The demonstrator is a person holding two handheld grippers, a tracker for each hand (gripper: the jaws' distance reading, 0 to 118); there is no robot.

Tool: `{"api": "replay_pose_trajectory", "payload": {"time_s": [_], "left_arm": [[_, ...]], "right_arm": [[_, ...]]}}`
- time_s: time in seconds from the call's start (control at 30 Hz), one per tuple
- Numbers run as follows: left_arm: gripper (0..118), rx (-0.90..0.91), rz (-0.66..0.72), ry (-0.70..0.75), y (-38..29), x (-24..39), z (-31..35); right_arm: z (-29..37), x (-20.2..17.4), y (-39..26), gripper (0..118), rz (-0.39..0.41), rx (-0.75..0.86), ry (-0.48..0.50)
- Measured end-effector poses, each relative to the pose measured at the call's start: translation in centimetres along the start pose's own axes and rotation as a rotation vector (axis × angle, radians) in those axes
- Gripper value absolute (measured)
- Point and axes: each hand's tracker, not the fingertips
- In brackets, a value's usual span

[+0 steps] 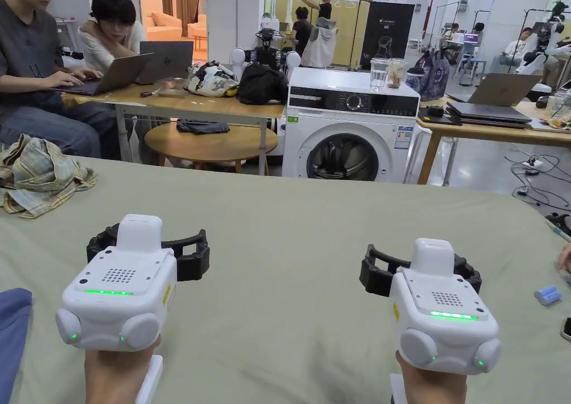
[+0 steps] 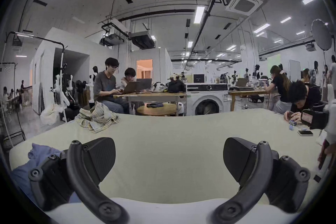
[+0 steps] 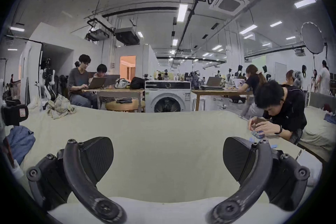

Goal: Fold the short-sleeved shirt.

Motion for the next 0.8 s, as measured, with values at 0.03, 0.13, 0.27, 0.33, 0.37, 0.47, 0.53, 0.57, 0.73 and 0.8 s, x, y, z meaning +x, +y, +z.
{"api": "replay_pose_trajectory", "payload": {"time_s": [0.03, 0.13, 0.27, 0.33, 0.37, 0.47, 0.53, 0.57, 0.73, 0.8], "left_arm": [[116, 0.003, -0.005, 0.005, -0.03, 0.04, 0.03], [116, 0.0, -0.014, 0.009, -0.07, -0.01, 0.1], [116, -0.007, -0.029, 0.003, -0.32, -0.11, 0.11], [116, -0.007, -0.04, 0.006, -0.36, 0.01, 0.2], [116, -0.007, -0.041, 0.005, -0.36, 0.03, 0.23], [116, -0.001, -0.04, -0.002, -0.29, 0.04, 0.45], [116, 0.008, -0.047, -0.004, -0.31, 0.09, 0.59], [116, 0.01, -0.046, -0.004, -0.32, 0.09, 0.62], [116, 0.037, -0.019, -0.013, -0.37, -0.2, 0.78], [116, 0.047, -0.006, -0.018, -0.33, -0.32, 0.9]], "right_arm": [[-0.11, 0.06, -0.08, 118, -0.002, 0.0, -0.002], [0.08, 0.09, -0.19, 118, 0.003, 0.013, -0.007], [0.47, -0.15, -0.12, 118, 0.031, 0.048, 0.009], [0.53, -0.28, -0.03, 118, 0.033, 0.057, 0.01], [0.59, -0.31, 0.03, 118, 0.031, 0.062, 0.011], [0.68, -0.49, 0.21, 118, 0.024, 0.065, 0.012], [0.63, -0.52, 0.26, 118, 0.015, 0.061, 0.006], [0.6, -0.51, 0.25, 118, 0.01, 0.061, 0.008], [0.52, -0.53, 0.25, 118, 0.005, 0.049, 0.005], [0.52, -0.46, 0.22, 118, 0.003, 0.048, 0.001]]}}
